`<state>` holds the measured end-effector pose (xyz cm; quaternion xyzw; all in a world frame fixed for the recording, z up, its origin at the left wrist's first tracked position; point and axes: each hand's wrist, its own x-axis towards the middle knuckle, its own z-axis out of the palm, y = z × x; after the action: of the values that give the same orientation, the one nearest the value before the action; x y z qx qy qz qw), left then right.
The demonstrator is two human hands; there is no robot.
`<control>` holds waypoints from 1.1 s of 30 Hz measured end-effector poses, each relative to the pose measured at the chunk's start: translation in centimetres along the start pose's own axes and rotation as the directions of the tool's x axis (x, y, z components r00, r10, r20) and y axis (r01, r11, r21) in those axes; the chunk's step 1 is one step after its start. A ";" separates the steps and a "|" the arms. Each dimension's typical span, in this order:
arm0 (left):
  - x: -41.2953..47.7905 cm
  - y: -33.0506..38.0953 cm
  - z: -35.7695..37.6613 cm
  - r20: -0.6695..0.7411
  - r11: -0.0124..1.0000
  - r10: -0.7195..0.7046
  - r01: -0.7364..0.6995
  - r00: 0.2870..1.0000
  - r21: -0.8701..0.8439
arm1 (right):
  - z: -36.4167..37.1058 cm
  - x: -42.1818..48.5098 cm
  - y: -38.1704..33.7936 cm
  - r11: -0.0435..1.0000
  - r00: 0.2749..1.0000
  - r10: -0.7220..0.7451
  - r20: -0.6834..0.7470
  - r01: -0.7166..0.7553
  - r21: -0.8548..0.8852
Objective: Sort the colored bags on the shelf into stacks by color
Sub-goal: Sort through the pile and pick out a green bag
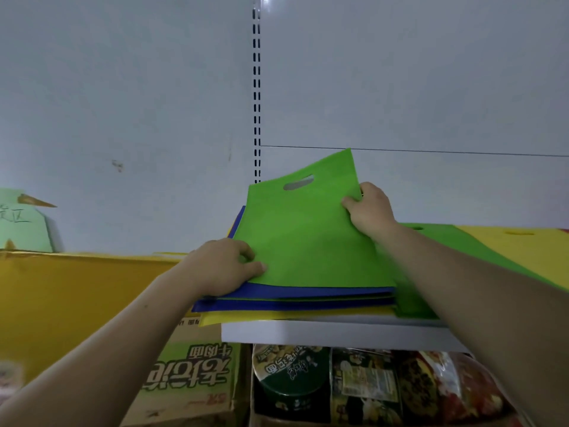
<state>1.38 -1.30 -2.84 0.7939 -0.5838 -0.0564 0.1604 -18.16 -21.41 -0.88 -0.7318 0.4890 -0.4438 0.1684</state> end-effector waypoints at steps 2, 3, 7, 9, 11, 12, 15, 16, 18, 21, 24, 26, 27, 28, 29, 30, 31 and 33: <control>0.0 -0.2 -0.1 -0.029 0.999 0.009 -0.011 1.000 -0.051 | -0.5 -0.4 -0.4 0.986 0.999 -0.027 -0.025 0.031 0.165; -0.1 -0.3 -0.1 -0.050 0.996 0.016 -0.020 0.999 -0.084 | -0.9 -0.6 -0.7 0.971 0.998 -0.029 -0.050 0.040 0.235; 0.2 -1.3 -0.6 -0.109 0.940 -0.022 -0.017 0.994 -0.341 | -2.6 -1.5 -2.3 0.883 0.989 0.023 -0.146 0.048 0.466; 0.3 -2.1 -0.8 -0.088 0.868 -0.035 -0.013 0.996 -0.496 | -3.3 -1.9 -3.1 0.841 0.985 0.056 -0.163 0.042 0.540; 0.4 -2.6 -0.9 -0.100 0.801 -0.058 -0.013 0.993 -0.598 | -3.9 -2.3 -4.0 0.824 0.979 0.070 -0.194 0.053 0.564; 0.5 -2.9 -0.9 -0.138 0.777 -0.073 -0.030 0.988 -0.629 | -4.2 -2.6 -4.4 0.816 0.976 0.067 -0.209 0.067 0.574; 0.3 -3.4 -1.3 -0.292 0.709 -0.111 -0.130 0.950 -0.693 | -4.7 -3.3 -5.4 0.796 0.970 0.056 -0.236 0.099 0.597; 0.1 -3.6 -1.5 -0.329 0.691 -0.115 -0.163 0.937 -0.705 | -4.8 -3.6 -5.8 0.796 0.968 0.055 -0.245 0.106 0.596; -0.2 -3.9 -1.7 -0.389 0.680 -0.100 -0.223 0.916 -0.698 | -5.0 -4.1 -6.4 0.812 0.964 0.036 -0.262 0.125 0.571; -0.8 -4.2 -2.0 -0.452 0.665 -0.081 -0.290 0.888 -0.689 | -4.9 -4.9 -7.1 0.852 0.973 0.011 -0.229 0.110 0.512; -1.3 -4.5 -2.3 -0.481 0.636 -0.063 -0.336 0.875 -0.695 | -4.8 -5.7 -7.2 0.862 0.981 0.046 -0.186 0.055 0.503; -1.4 -4.3 -2.5 -0.473 0.601 -0.052 -0.350 0.880 -0.718 | -5.2 -6.0 -7.0 0.880 0.964 0.071 -0.255 0.059 0.471; -1.5 -4.0 -2.5 -0.472 0.590 -0.042 -0.359 0.881 -0.723 | -5.5 -6.1 -6.9 0.897 0.950 0.088 -0.300 0.056 0.438; -1.6 -3.7 -2.6 -0.477 0.585 -0.032 -0.370 0.878 -0.722 | -5.8 -6.2 -6.7 0.913 0.936 0.104 -0.337 0.045 0.406; -1.7 -3.4 -2.6 -0.485 0.585 -0.020 -0.383 0.874 -0.715 | -6.1 -6.3 -6.5 0.923 0.926 0.115 -0.359 0.033 0.383; -1.9 -3.0 -2.6 -0.492 0.586 -0.008 -0.395 0.871 -0.708 | -6.4 -6.5 -6.2 0.931 0.922 0.122 -0.367 0.023 0.365; -1.9 -2.7 -2.5 -0.494 0.587 0.001 -0.401 0.869 -0.704 | -6.7 -6.6 -5.9 0.937 0.922 0.123 -0.368 0.015 0.349; -2.0 -1.9 -2.2 -0.490 0.591 0.014 -0.402 0.872 -0.699 | -7.6 -6.8 -5.4 0.953 0.921 0.110 -0.375 0.010 0.304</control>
<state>3.06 1.53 -1.52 0.5580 -0.5395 -0.1071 0.6214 -22.14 -11.63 3.63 -0.5826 0.4584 -0.6440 0.1890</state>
